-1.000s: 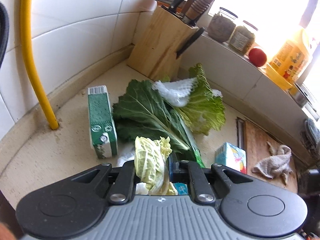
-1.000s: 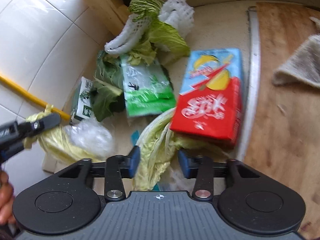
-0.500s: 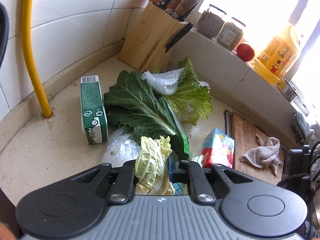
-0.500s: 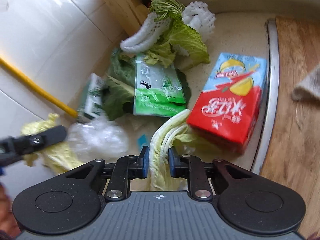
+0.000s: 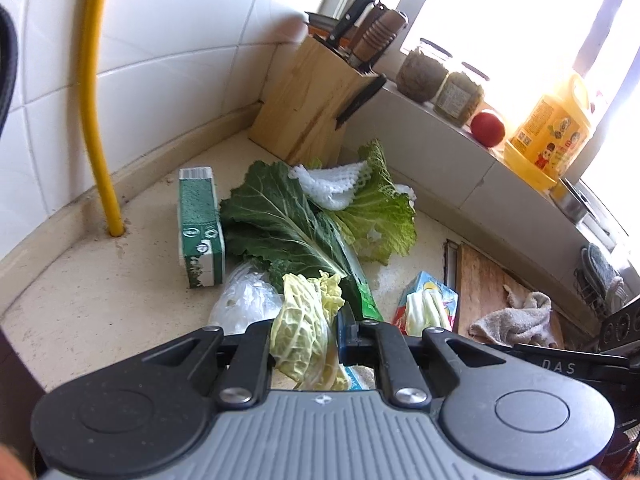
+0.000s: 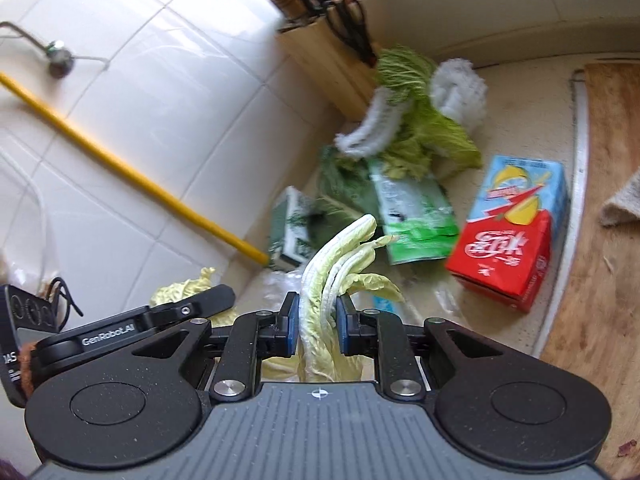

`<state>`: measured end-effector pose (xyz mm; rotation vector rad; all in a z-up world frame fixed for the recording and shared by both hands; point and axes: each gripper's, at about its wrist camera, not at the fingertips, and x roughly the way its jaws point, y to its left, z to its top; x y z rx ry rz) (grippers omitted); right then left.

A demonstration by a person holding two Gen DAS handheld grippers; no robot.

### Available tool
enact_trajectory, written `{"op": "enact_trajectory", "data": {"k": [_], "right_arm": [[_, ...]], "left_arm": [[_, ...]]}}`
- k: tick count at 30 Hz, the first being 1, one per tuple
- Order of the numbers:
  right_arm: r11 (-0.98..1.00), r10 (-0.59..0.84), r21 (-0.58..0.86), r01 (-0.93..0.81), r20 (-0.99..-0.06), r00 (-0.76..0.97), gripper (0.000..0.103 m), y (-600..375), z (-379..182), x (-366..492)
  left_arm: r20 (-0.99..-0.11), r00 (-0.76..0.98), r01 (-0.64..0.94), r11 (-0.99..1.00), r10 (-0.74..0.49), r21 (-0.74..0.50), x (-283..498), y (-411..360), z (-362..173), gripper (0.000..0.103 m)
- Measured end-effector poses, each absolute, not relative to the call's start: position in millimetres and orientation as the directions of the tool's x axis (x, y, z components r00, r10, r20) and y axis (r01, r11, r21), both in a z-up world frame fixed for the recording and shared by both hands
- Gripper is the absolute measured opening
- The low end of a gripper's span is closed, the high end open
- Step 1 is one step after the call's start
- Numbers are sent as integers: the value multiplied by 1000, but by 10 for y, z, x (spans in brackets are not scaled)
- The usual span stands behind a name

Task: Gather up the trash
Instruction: 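Lift the cabbage leaves with both grippers and carry them to the bin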

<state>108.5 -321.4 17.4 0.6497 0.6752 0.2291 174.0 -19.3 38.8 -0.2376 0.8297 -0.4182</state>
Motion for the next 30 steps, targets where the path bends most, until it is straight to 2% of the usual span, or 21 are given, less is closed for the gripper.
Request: {"op": "enact_trajectory", "data": {"k": [7, 19, 30], "right_arm": [[767, 516, 630, -123, -491, 702, 24, -2994, 178, 1107], [691, 718, 613, -383, -515, 469, 24, -2053, 127, 1149], [665, 741, 578, -473, -588, 324, 24, -1010, -81, 1047]], "left_arm": [[-661, 663, 170, 930, -352, -325, 1446, -71, 489, 11], [-662, 740, -107, 950, -122, -294, 649, 548, 506, 11], [-687, 726, -317, 900, 27, -299, 26, 1346, 344, 11]]}}
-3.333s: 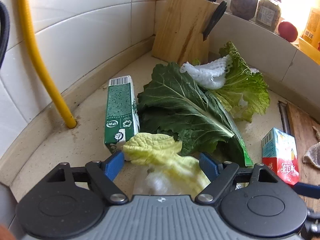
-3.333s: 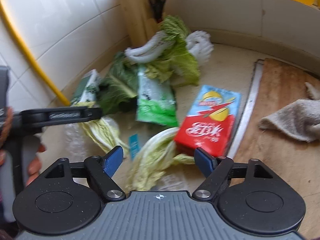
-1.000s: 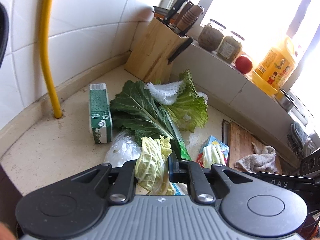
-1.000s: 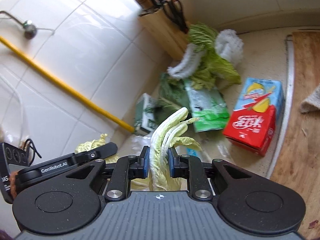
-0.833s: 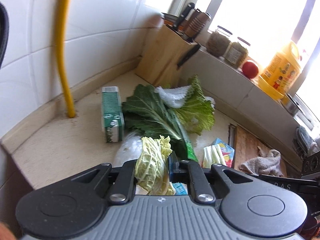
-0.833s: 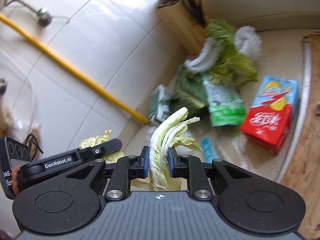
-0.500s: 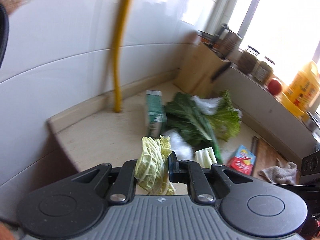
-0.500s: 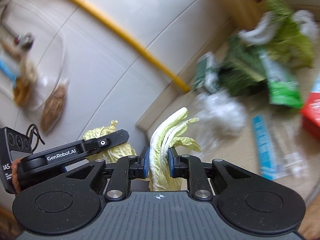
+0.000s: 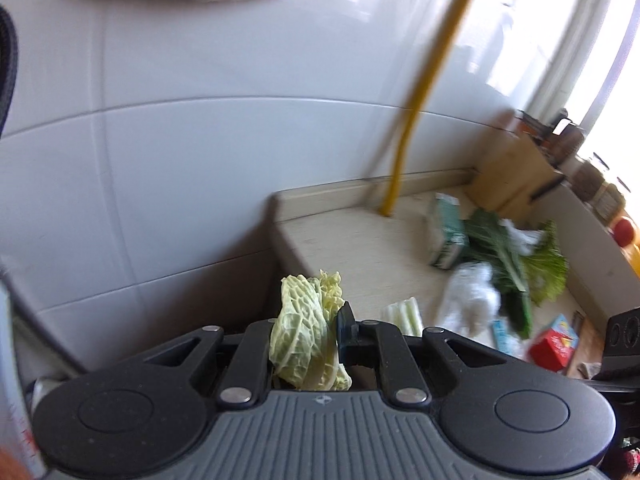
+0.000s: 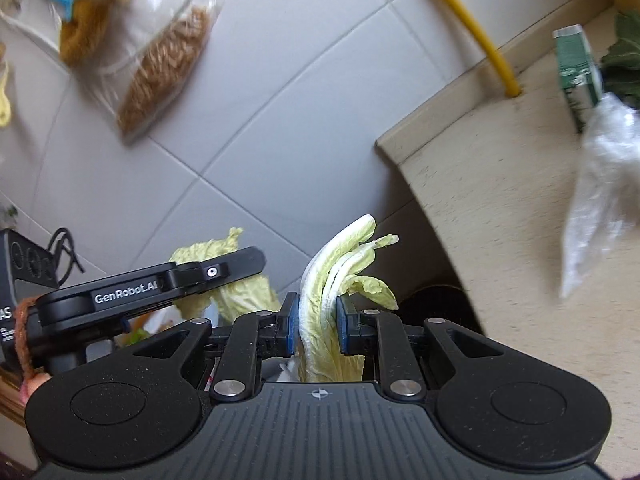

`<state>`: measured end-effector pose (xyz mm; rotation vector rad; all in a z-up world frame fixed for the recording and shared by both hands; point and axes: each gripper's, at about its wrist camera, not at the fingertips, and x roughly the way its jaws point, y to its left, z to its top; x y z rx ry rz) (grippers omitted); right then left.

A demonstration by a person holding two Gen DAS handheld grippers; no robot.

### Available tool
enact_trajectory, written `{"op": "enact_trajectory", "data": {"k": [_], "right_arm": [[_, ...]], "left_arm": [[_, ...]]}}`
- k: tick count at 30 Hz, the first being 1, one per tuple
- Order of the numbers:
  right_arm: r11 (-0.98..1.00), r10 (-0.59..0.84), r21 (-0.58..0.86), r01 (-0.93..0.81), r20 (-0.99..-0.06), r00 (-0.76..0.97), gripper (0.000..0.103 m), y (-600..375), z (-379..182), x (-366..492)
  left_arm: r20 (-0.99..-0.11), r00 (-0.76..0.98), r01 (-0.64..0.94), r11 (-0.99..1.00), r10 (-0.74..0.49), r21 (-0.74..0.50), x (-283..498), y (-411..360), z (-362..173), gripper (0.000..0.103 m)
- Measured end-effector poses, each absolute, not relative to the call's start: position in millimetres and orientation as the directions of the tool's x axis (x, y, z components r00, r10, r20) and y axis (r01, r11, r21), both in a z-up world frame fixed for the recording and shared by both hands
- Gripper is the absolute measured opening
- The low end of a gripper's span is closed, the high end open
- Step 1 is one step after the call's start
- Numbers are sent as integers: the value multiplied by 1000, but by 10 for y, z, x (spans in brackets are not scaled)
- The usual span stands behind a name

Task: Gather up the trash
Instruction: 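Lift the cabbage leaves with both grippers and carry them to the bin, then open both grippers over the black bin to drop the leaves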

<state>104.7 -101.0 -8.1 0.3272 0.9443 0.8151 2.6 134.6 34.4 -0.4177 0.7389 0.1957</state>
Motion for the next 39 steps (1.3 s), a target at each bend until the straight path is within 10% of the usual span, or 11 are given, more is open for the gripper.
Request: {"op": "enact_trajectory", "data": {"k": [16, 39], "right_arm": [[746, 639, 462, -479, -699, 322, 26, -292, -503, 1144], [812, 562, 420, -406, -750, 349, 40, -233, -757, 1473]], "left_arm": [[-759, 648, -389, 884, 60, -261, -7, 1810, -171, 11], [-873, 487, -437, 874, 32, -212, 485, 2024, -936, 37]]}}
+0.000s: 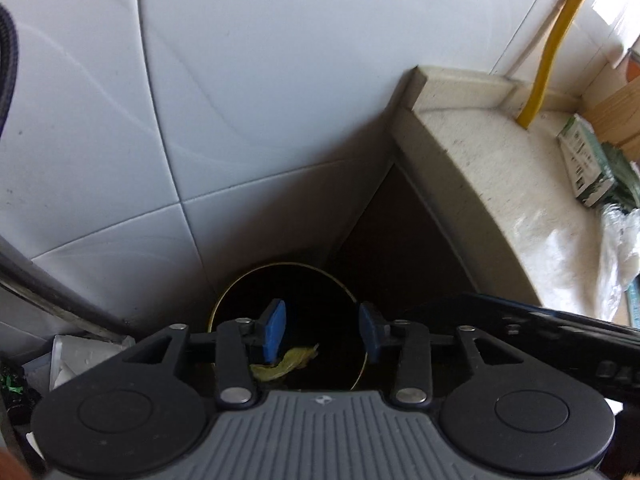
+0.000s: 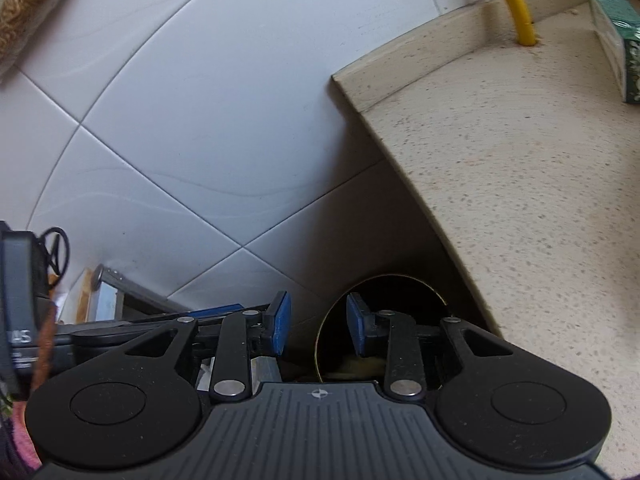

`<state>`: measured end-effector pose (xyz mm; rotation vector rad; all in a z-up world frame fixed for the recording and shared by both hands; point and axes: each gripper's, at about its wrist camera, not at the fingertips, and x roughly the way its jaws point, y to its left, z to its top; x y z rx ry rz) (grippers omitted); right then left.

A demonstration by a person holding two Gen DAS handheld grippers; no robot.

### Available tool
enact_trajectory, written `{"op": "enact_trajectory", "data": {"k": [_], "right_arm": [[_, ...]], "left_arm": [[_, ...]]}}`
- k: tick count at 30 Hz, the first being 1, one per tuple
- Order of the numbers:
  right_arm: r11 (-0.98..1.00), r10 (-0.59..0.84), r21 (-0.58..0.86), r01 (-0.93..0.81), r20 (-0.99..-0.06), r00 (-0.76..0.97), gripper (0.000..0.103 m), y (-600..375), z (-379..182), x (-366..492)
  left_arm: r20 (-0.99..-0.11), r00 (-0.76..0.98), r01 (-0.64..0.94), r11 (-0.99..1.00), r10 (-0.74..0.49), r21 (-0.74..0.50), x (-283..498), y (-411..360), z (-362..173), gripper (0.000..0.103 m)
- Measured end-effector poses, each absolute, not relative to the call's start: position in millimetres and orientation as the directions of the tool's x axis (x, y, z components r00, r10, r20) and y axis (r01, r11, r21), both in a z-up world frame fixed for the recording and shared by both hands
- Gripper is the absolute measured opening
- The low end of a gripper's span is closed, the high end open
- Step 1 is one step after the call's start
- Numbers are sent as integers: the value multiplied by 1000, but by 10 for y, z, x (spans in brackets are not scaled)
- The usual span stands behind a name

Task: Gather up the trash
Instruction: 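Open both grippers over the black bin to drop the leaves, then move both open grippers back to the clear plastic bags on the counter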

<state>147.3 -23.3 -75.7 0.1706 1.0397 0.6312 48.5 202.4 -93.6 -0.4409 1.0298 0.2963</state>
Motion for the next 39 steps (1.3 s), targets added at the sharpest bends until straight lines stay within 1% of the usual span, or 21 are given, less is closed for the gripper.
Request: {"op": "enact_trajectory", "data": {"k": [4, 10, 11, 15, 16, 25, 27, 30, 32, 39], "right_arm": [[812, 569, 433, -392, -738, 363, 40, -353, -687, 1388], [820, 567, 440, -365, -712, 415, 44, -648, -451, 1171], [825, 561, 434, -362, -708, 429, 46, -705, -408, 1133], [860, 509, 379, -342, -697, 505, 48, -962, -257, 1002], [868, 495, 370, -331, -696, 520, 50, -1039, -228, 984], [910, 400, 368, -189, -666, 629, 52, -1810, -54, 986], [913, 384, 374, -163, -654, 651, 53, -1993, -25, 998], [915, 364, 382, -132, -639, 678, 54, -2243, 6, 1003], [915, 354, 387, -115, -632, 690, 57, -2404, 23, 1012], [910, 347, 403, -98, -612, 711, 57, -2794, 39, 1027]], "left_arm": [[-873, 487, -432, 877, 32, -209, 473, 1987, -914, 37], [-843, 538, -371, 897, -4, -240, 380, 1796, -747, 39], [-837, 547, -359, 901, -7, -242, 376, 1750, -718, 39], [-811, 583, -308, 911, -47, -275, 418, 1576, -612, 40], [-806, 589, -295, 912, -60, -283, 444, 1530, -589, 40], [-769, 621, -150, 940, -151, -306, 770, 971, -339, 42], [-761, 626, -119, 944, -169, -307, 850, 822, -283, 46], [-749, 633, -72, 949, -194, -307, 995, 610, -198, 47], [-741, 639, -43, 951, -208, -305, 1091, 463, -139, 47], [-727, 645, 35, 959, -236, -280, 1413, -24, -18, 47]]}}
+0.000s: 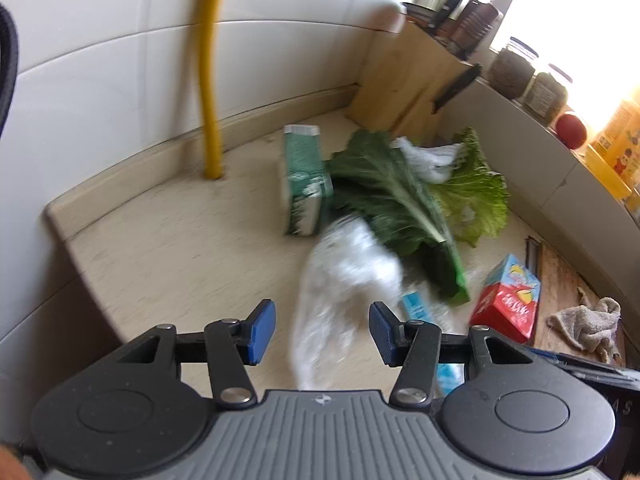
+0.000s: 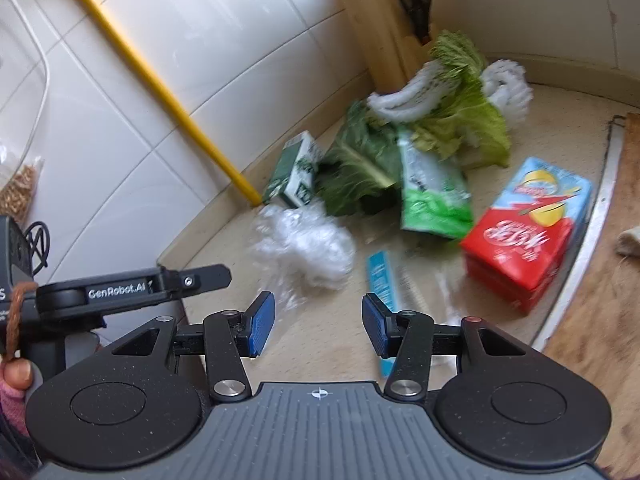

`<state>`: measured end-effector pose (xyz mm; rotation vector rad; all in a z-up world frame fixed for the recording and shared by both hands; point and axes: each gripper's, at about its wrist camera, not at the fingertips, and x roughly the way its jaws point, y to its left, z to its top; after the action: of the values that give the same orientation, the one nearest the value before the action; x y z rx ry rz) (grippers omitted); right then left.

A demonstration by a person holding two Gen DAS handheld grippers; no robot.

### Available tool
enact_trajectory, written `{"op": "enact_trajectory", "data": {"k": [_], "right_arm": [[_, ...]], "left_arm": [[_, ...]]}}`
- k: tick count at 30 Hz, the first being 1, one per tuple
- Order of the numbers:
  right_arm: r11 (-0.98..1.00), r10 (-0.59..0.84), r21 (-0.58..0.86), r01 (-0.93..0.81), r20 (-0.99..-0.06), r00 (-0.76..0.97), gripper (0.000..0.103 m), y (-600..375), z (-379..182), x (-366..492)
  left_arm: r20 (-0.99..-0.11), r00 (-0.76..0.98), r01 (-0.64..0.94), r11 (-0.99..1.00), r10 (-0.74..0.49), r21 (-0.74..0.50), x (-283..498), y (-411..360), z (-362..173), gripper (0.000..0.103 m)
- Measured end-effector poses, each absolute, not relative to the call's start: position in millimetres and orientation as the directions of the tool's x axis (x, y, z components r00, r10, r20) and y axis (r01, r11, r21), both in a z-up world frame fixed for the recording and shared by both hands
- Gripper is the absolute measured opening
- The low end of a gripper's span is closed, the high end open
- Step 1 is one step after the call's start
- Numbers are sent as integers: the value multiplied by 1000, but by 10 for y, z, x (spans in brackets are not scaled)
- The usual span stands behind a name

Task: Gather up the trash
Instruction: 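Move both open grippers back to the clear plastic bags on the counter, then grasp a clear plastic bag with the left gripper while the right grasps another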

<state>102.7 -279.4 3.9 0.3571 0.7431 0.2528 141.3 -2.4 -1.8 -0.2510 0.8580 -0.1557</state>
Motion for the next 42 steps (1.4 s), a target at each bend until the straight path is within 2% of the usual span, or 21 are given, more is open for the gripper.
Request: {"op": "enact_trajectory", "data": {"k": [10, 26, 31, 38, 42], "right_arm": [[910, 318, 410, -53, -611, 725, 58, -3047, 20, 1060], [920, 166, 379, 100, -609, 776, 60, -3262, 146, 1122], [922, 155, 371, 113, -619, 770, 61, -3282, 133, 1176], [918, 182, 385, 100, -631, 754, 61, -3274, 78, 1266], [915, 212, 396, 79, -637, 741, 61, -3243, 47, 1314]], "left_arm": [[-733, 640, 92, 970, -230, -224, 1723, -304, -21, 47], [-789, 531, 227, 949, -308, -218, 2253, -540, -364, 48], [-792, 529, 244, 949, -305, -202, 2301, -568, -417, 48], [-783, 527, 233, 942, -330, -240, 2384, -432, -409, 47], [-780, 516, 201, 936, -353, -290, 2465, -324, -394, 30]]}}
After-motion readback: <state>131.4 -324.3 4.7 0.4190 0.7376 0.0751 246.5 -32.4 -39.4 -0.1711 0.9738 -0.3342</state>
